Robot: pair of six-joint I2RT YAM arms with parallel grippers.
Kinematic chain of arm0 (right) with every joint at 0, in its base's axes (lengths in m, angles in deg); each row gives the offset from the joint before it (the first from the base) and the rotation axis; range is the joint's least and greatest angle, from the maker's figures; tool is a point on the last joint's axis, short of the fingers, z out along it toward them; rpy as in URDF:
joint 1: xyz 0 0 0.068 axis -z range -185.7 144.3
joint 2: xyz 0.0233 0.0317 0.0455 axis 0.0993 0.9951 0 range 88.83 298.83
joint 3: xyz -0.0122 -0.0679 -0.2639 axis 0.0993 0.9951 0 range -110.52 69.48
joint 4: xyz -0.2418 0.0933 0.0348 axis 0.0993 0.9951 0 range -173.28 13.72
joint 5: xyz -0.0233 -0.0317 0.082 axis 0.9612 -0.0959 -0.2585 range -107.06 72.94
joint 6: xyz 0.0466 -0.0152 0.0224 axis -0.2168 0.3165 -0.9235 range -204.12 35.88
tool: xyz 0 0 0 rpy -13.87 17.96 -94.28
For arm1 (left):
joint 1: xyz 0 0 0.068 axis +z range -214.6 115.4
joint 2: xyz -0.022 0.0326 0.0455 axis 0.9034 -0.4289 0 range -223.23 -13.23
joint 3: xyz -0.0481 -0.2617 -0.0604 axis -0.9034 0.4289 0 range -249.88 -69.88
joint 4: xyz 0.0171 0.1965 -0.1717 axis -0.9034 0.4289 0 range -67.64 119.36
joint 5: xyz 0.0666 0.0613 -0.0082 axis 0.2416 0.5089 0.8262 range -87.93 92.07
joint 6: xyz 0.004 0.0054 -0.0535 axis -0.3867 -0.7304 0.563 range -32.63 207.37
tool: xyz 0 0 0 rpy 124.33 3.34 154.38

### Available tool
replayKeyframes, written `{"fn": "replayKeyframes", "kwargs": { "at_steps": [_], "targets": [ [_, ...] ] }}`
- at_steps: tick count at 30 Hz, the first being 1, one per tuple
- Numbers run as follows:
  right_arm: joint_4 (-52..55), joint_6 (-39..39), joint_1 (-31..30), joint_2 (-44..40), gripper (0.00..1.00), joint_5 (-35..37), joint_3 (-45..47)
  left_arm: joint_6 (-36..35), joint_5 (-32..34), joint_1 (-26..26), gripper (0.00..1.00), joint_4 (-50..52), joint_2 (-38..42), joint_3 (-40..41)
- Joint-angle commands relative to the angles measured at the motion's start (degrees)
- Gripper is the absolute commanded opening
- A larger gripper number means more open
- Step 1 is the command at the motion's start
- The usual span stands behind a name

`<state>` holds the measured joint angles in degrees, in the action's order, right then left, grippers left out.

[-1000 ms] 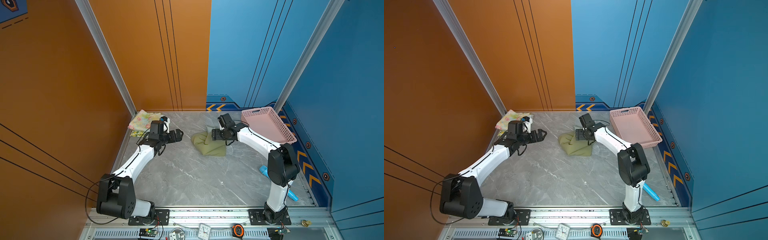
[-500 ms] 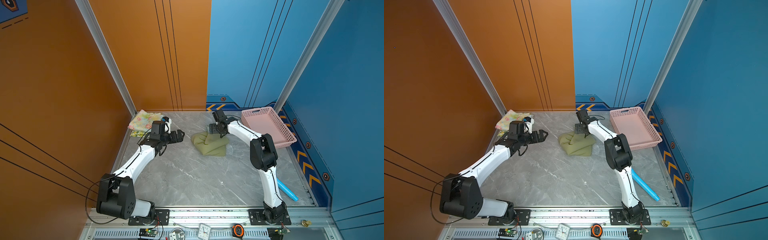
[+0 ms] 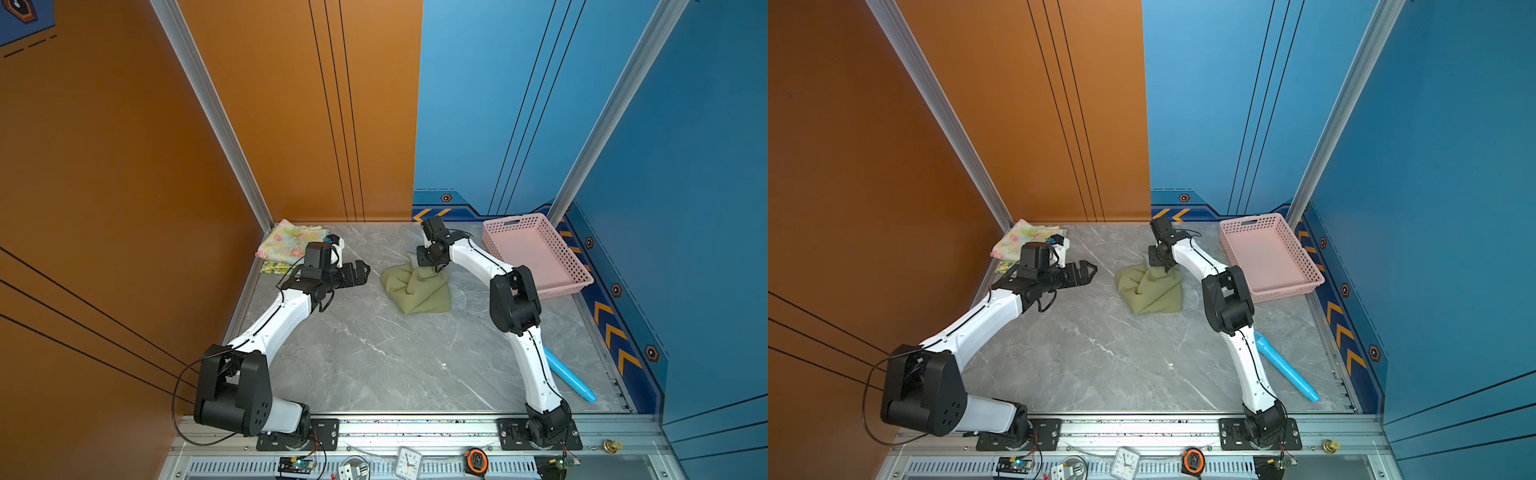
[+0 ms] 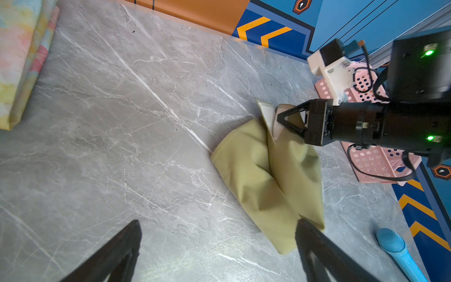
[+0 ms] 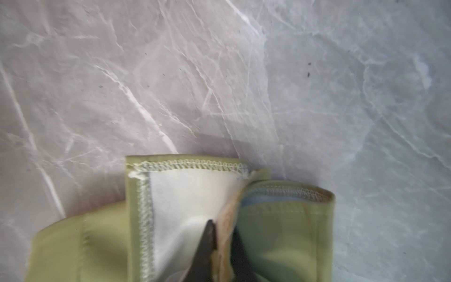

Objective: Fold and stack skirts
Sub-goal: Flatten out the skirt at the top-center of the table.

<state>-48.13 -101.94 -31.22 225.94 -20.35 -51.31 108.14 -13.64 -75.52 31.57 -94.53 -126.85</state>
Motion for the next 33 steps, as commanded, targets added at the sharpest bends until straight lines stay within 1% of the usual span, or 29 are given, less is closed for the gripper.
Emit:
{"fn": "replayKeyframes", "kwargs": {
  "at_steps": [1,7,9,10,13,15,17,19,20,21,23,24,25,26,29,33],
  "targets": [
    [0.6,1.1,-0.1,-5.6,0.00,-2.7,-4.4,-1.4,-0.4,-0.3,0.99,1.1,-0.2,-1.6],
    [-1.1,4.4,-3.6,-15.3,0.00,1.7,-5.8,-1.0,-0.5,0.9,0.99,1.1,-0.1,-1.7],
    [-3.0,5.1,-4.8,-17.8,0.00,3.0,-5.9,-0.8,-0.5,1.4,0.99,1.1,0.0,-1.7],
    [-4.2,5.2,-5.4,-20.7,0.00,3.4,-5.8,-0.7,-0.4,1.7,0.99,1.1,0.1,-1.7],
    [-7.4,5.2,-7.0,-25.5,0.00,5.6,-4.8,-0.6,-0.4,2.2,0.99,1.1,0.4,-1.7],
    [-10.7,5.1,-8.1,-29.9,0.00,8.8,-0.9,-0.6,-0.2,2.6,0.99,1.1,0.7,-1.6],
    [-13.4,4.2,-8.2,-35.2,0.00,11.6,5.3,-0.5,0.0,2.7,0.99,1.1,0.9,-1.7],
    [-17.2,2.9,-7.6,-41.7,0.00,14.9,15.4,-0.5,0.1,2.9,0.99,1.1,1.0,-1.7],
    [-19.5,2.0,-6.9,-45.5,0.00,16.1,22.5,-0.5,0.2,3.0,0.99,1.1,1.1,-1.7],
    [-21.5,0.7,-5.9,-48.7,0.15,16.3,29.3,-0.6,0.4,3.0,0.99,1.1,1.3,-1.7],
    [-23.7,-0.6,-4.1,-54.2,0.69,15.7,40.5,-0.4,0.6,3.1,0.99,1.1,1.4,-1.7],
    [-24.4,-0.6,-3.6,-56.6,0.89,15.8,45.5,-0.4,0.7,3.1,0.99,1.1,1.3,-1.7],
    [-24.2,-0.1,-3.4,-58.4,0.98,16.1,48.7,-0.3,0.8,3.1,0.99,1.1,1.2,-1.7],
    [-23.2,0.6,-3.3,-60.2,1.00,16.9,51.3,-0.3,0.8,3.1,0.99,1.1,1.1,-1.7],
    [-21.4,1.1,-3.1,-64.4,1.00,19.2,55.2,-0.2,0.7,3.1,0.99,1.1,0.6,-1.6],
    [-17.8,2.0,-3.0,-64.9,0.98,20.6,54.2,-0.3,1.1,3.1,0.99,1.1,0.3,-1.6]
  ]
}}
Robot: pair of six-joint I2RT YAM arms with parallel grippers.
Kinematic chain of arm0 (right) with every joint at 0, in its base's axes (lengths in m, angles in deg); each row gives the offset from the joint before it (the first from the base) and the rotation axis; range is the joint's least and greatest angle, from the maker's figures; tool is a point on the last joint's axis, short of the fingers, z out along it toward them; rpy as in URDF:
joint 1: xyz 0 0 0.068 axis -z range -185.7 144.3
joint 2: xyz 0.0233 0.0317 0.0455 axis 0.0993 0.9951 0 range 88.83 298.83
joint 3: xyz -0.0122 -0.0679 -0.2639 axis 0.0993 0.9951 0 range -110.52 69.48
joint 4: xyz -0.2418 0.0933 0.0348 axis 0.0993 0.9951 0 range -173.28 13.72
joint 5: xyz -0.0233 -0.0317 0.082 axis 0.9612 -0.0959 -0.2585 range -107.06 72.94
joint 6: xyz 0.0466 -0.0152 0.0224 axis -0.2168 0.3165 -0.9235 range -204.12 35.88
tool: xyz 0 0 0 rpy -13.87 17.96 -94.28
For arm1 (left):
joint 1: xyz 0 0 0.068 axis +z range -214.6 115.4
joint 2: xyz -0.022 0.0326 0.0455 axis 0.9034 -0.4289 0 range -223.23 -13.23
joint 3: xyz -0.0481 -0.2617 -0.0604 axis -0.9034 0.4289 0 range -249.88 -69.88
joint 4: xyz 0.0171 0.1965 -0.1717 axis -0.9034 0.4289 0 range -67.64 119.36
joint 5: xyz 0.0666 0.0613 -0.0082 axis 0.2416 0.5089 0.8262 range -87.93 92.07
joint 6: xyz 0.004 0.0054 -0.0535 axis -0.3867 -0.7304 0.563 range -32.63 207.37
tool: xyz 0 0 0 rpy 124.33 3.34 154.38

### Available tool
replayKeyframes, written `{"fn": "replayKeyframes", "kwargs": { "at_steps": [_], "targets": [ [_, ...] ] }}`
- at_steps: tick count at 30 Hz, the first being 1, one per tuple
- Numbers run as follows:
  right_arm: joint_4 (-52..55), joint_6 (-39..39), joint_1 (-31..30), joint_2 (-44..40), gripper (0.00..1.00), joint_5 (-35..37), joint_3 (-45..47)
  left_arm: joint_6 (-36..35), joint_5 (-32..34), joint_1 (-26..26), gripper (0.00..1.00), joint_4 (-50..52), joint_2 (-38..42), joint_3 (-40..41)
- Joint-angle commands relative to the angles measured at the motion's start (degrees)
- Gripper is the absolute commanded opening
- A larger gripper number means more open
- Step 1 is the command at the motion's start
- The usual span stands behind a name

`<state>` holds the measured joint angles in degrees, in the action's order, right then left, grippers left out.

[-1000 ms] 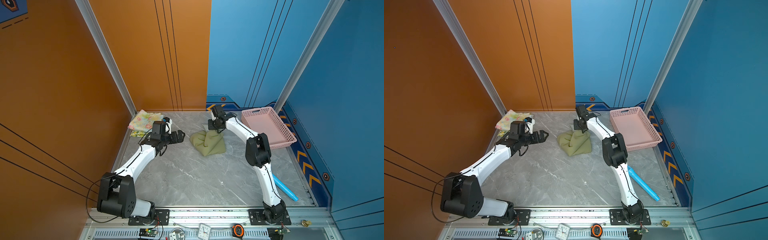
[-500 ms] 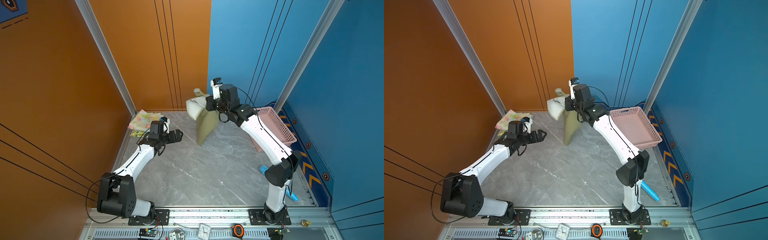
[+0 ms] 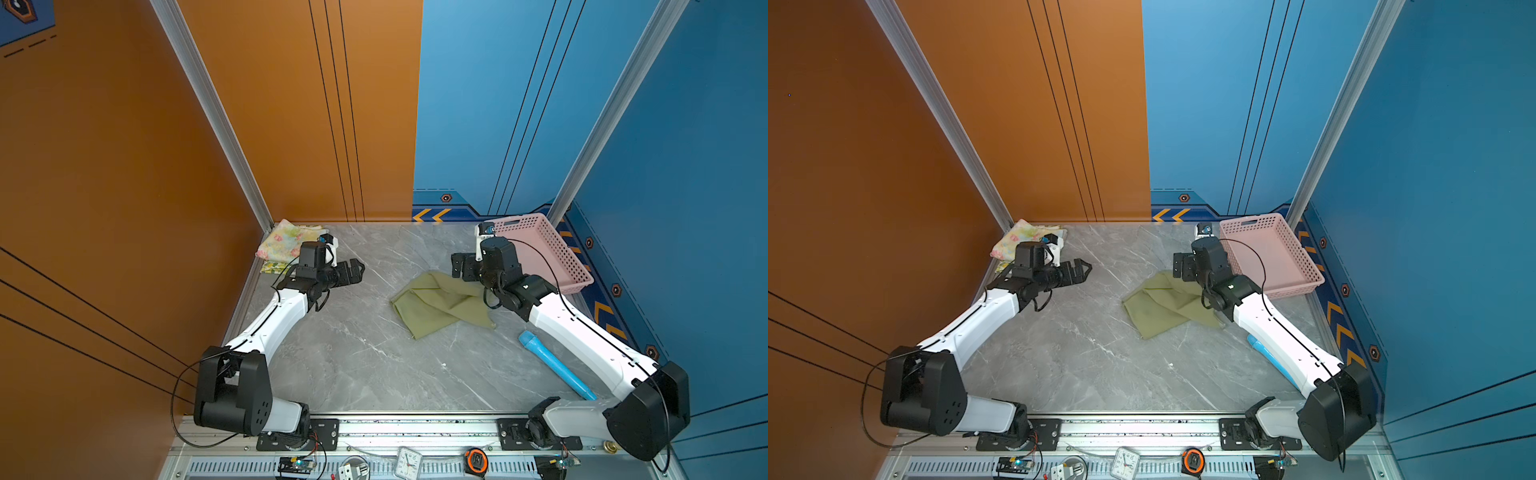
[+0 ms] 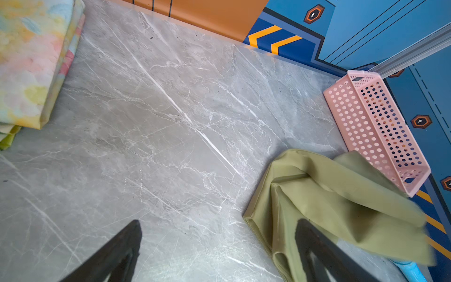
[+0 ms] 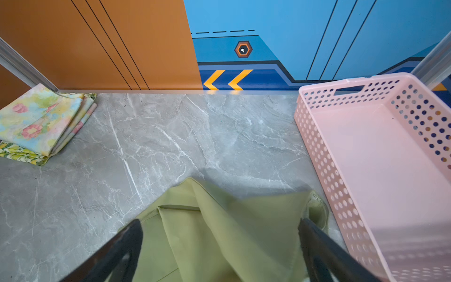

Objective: Fold and stack skirts
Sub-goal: Flatten out the skirt at the top-center of the table.

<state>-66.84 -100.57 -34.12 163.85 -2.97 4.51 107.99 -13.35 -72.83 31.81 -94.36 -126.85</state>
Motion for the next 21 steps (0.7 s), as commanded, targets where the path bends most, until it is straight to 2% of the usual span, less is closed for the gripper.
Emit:
{"fn": "replayKeyframes", "kwargs": {
  "at_steps": [1,4,8,11,14,21],
  "targets": [
    [2.0,1.3,-0.3,-2.3,0.97,2.9,-2.3,-0.3,1.1,0.4,0.99,2.6,0.1,-1.7],
    [5.9,2.9,-2.1,1.2,0.93,1.2,-5.4,-0.6,1.8,0.3,0.99,3.2,-0.1,-1.7],
    [10.0,4.8,-8.1,7.9,0.89,-0.5,-8.4,-1.0,2.9,0.5,0.99,4.0,-0.5,-3.3],
    [10.8,4.9,-13.8,13.2,0.80,-1.7,-8.8,-1.0,4.0,0.8,0.99,5.1,-1.0,-3.9],
    [10.8,4.5,-18.7,18.7,0.67,-2.8,-9.6,-1.1,5.1,1.2,0.99,6.0,-1.3,-4.3],
    [12.6,2.7,-24.1,31.6,0.62,-5.5,-15.1,-1.3,6.7,2.1,0.98,7.4,-2.1,-4.9]
  ]
}}
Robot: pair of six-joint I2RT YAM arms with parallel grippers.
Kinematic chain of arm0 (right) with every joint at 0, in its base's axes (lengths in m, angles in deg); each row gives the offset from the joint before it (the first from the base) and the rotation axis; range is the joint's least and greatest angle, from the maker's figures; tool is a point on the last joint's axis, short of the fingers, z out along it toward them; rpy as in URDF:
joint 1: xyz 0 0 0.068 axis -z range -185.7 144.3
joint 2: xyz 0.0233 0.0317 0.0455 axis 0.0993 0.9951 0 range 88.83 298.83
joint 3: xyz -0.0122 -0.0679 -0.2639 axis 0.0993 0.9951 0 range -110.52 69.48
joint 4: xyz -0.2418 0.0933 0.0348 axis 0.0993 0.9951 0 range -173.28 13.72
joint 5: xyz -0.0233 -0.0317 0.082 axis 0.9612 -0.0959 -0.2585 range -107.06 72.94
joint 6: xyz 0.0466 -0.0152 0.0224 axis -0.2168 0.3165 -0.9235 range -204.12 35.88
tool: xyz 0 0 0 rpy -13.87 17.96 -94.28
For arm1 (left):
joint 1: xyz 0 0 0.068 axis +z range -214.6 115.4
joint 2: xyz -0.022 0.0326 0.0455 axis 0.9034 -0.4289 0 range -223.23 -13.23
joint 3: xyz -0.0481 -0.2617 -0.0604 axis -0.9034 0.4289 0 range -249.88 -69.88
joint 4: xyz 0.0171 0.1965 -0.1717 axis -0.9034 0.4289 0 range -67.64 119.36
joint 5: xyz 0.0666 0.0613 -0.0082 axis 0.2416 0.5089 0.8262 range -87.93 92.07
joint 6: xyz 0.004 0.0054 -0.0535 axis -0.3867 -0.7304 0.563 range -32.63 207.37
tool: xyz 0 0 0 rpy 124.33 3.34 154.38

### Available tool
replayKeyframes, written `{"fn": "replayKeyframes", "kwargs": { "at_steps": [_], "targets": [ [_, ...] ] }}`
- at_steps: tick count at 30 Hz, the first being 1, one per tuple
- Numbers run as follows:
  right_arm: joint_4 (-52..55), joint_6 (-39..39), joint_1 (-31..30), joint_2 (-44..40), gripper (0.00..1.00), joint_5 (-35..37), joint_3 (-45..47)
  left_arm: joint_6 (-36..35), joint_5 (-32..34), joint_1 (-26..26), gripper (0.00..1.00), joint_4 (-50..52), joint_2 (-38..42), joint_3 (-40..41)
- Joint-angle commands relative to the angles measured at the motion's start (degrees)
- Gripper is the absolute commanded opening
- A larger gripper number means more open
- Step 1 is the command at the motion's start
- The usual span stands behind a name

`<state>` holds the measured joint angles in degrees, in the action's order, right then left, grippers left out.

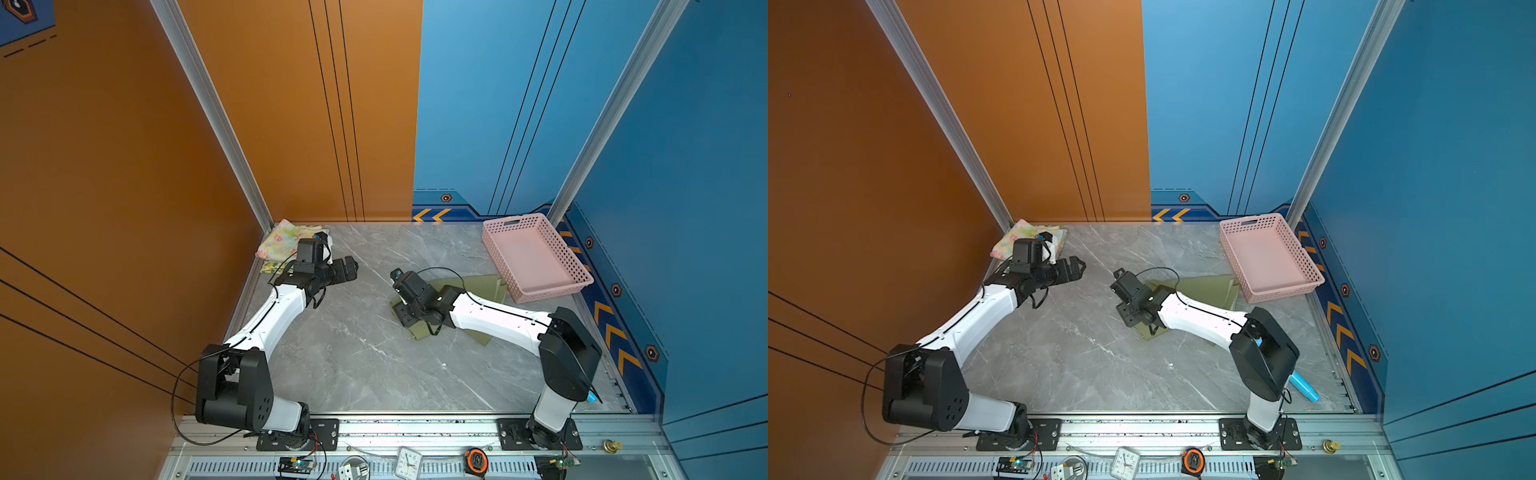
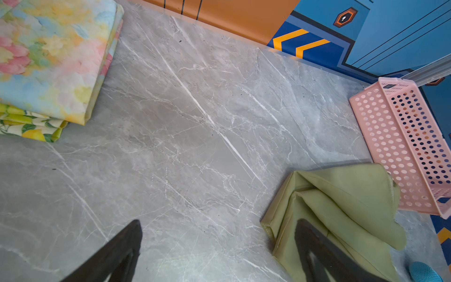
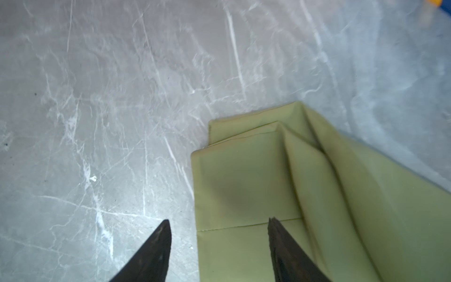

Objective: Fold and stack skirts
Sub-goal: Flatten out the skirt at the top-center of the table.

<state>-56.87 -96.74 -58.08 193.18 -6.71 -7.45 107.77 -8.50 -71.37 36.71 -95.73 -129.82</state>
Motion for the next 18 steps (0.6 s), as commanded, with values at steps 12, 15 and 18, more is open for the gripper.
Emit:
{"fn": "replayKeyframes", "kwargs": {
  "at_steps": [12,15,18],
  "targets": [
    [3.7,-1.6,-0.1,16.1,0.52,5.4,-11.2,-0.7,1.4,1.7,0.98,3.0,-1.8,-2.4],
    [3.9,-2.0,1.2,17.8,0.28,7.2,-13.7,-0.7,1.1,1.8,0.98,3.0,-1.9,-2.5],
    [4.7,-2.6,2.1,16.9,0.00,8.2,-15.3,-0.6,1.1,1.8,0.98,3.1,-2.0,-2.4]
  ]
}}
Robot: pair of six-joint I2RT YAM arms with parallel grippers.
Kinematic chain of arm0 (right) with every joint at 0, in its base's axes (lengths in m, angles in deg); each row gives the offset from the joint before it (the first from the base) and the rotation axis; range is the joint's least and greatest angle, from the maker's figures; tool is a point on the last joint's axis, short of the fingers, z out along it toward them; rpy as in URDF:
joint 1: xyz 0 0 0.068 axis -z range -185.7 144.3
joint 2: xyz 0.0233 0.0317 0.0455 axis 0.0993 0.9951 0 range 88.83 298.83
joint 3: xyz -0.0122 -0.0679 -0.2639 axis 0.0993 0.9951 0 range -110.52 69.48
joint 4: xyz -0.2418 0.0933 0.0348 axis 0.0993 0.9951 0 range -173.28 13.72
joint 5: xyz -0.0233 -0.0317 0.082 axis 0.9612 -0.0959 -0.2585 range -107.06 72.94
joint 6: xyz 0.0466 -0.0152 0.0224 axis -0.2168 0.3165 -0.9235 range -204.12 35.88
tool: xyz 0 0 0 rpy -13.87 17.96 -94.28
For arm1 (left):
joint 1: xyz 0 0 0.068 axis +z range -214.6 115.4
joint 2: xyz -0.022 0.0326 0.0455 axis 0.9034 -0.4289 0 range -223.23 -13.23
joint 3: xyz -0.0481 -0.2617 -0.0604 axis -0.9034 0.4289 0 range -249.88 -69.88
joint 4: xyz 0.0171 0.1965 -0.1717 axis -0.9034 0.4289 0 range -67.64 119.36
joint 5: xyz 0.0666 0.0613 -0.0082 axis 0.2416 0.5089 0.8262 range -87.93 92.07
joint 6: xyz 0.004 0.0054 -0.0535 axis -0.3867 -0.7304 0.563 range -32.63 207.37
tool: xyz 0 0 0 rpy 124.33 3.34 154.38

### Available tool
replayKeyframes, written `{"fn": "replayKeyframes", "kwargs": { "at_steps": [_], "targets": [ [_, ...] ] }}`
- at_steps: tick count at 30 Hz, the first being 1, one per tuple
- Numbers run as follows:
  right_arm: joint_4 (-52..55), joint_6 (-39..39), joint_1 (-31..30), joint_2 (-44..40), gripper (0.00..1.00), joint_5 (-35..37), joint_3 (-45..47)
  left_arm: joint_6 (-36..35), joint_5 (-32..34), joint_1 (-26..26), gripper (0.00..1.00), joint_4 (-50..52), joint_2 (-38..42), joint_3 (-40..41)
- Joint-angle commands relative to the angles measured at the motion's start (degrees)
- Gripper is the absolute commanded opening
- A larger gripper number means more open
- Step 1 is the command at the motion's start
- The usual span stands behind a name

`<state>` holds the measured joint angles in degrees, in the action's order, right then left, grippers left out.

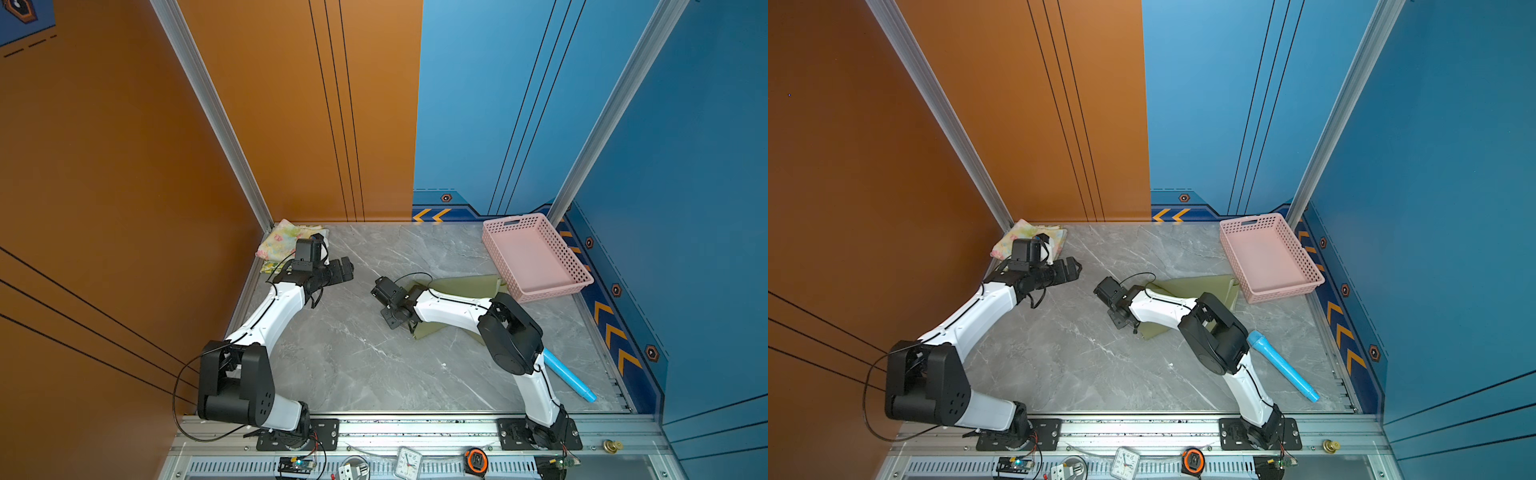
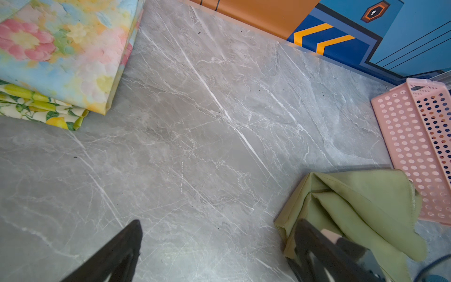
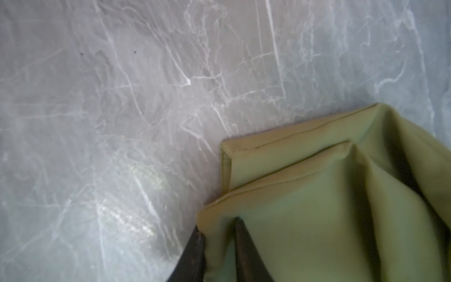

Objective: Fold and stack skirts
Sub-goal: Flatten out the skirt at the top-center of the table.

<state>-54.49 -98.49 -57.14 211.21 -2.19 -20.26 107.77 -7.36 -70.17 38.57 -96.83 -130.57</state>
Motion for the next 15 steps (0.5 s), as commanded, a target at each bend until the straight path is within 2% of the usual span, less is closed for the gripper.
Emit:
{"fn": "replayKeyframes", "kwargs": {
  "at_steps": [1,5,9,11,15],
  "targets": [
    [2.3,-1.1,1.4,-2.5,0.00,3.7,-2.3,-0.5,0.1,0.6,0.98,1.2,-0.9,-1.6],
    [1.0,-3.2,2.4,-10.1,0.00,3.9,1.2,0.2,-0.2,0.5,0.98,1.2,-1.3,-1.7],
    [-2.5,-7.2,4.0,-18.8,0.00,3.1,8.6,0.8,-0.5,-0.3,0.97,1.3,-2.3,-1.7],
    [-4.3,-9.1,4.6,-22.7,0.00,4.1,12.8,1.1,-0.1,-2.2,0.96,1.2,-2.8,-1.6],
    [-7.8,-14.9,6.4,-29.5,0.00,6.4,21.9,-0.2,2.1,-9.2,0.95,3.5,-5.6,-2.8]
  ]
}}
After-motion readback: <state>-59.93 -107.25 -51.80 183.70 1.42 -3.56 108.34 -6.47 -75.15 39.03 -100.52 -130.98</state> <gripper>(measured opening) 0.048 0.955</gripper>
